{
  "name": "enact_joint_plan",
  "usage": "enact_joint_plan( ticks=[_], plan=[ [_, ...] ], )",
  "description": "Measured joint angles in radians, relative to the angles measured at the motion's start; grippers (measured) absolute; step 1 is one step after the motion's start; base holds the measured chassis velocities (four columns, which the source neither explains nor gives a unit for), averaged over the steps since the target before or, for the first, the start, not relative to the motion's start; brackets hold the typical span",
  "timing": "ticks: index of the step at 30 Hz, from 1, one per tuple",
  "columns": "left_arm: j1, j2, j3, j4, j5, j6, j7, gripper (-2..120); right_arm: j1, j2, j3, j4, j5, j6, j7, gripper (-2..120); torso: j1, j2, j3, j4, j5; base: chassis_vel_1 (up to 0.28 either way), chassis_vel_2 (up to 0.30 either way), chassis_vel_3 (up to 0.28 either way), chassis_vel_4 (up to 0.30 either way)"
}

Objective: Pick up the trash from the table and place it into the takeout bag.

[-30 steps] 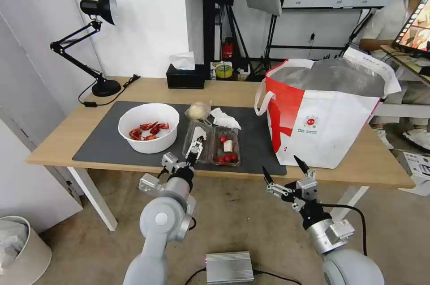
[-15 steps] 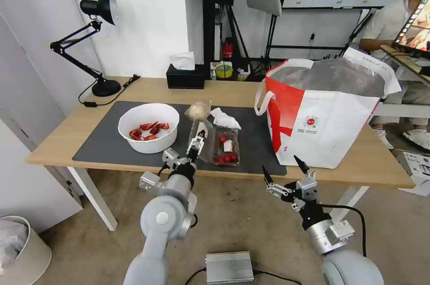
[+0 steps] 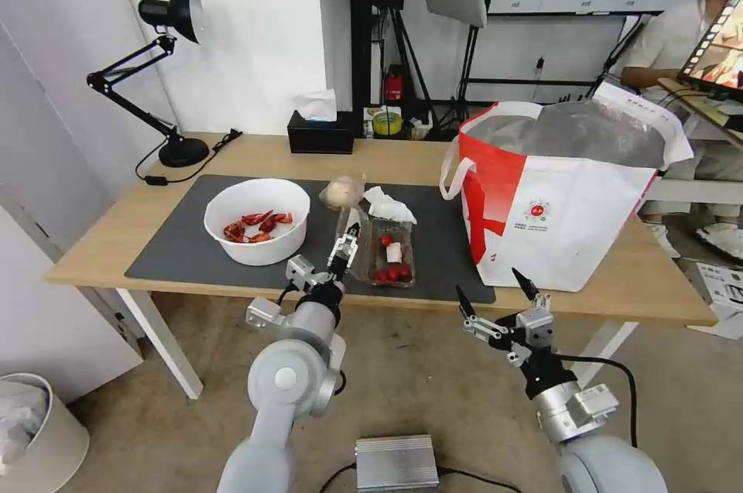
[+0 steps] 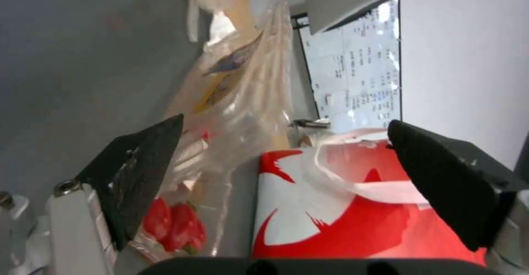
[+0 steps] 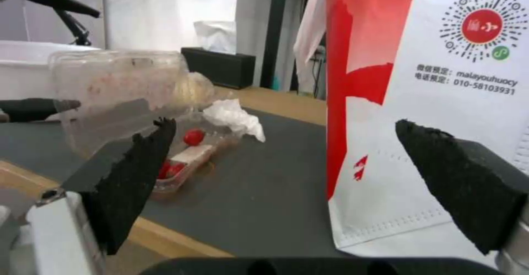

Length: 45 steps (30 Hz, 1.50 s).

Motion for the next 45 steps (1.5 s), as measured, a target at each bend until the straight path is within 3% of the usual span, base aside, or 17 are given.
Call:
enact_joint_plan(
  ticks=[15,29,35,38,40,42,44,45],
  plan=[
    [-0.020,-0.001,0.074,0.016,0.006,-0.008,0.027,100,-0.030,0.018,0.035,0.026,0.004,0.007,-0.002,100,0.000,0.000,0.000,0.0001,0.0000,0.000,0.000,0.000,0.000],
    [-0.107,0.016,0.127,0.065,0.099,0.026,0.060,100,-0.036,-0.015,0.089,0.043,0.052,0.005,-0.002,100,0.000,0.000,0.000,0.0000,0.0001,0.000,0.000,0.000,0.000],
    [-0.151,0.085,0.155,0.095,0.174,0.045,0.082,97,-0.050,-0.014,0.100,0.057,0.058,0.004,-0.002,100,0.000,0.000,0.000,0.0001,0.0000,0.000,0.000,0.000,0.000],
    [-0.181,0.165,0.183,0.125,0.315,0.060,0.129,84,-0.053,-0.021,0.101,0.066,0.103,-0.013,0.000,100,0.000,0.000,0.000,-0.0001,0.0000,0.000,0.000,0.000,0.000],
    [-0.185,0.178,0.188,0.129,0.338,0.060,0.138,82,-0.054,-0.023,0.101,0.068,0.115,-0.019,0.003,100,0.000,0.000,0.000,0.0000,0.0000,0.000,0.000,0.000,0.000],
    [-0.222,0.253,0.228,0.152,0.415,0.064,0.179,69,-0.052,-0.037,0.101,0.078,0.185,-0.056,0.013,100,0.000,0.000,0.000,0.0002,-0.0002,0.000,0.000,0.000,0.000],
    [-0.231,0.266,0.235,0.157,0.430,0.064,0.186,67,-0.050,-0.040,0.101,0.080,0.204,-0.066,0.017,100,0.000,0.000,0.000,0.0000,-0.0001,0.000,0.000,0.000,0.000],
    [-0.251,0.293,0.252,0.173,0.472,0.064,0.208,61,-0.043,-0.048,0.104,0.086,0.251,-0.088,0.025,100,0.000,0.000,0.000,0.0000,-0.0001,0.000,0.000,0.000,0.000]
  ],
)
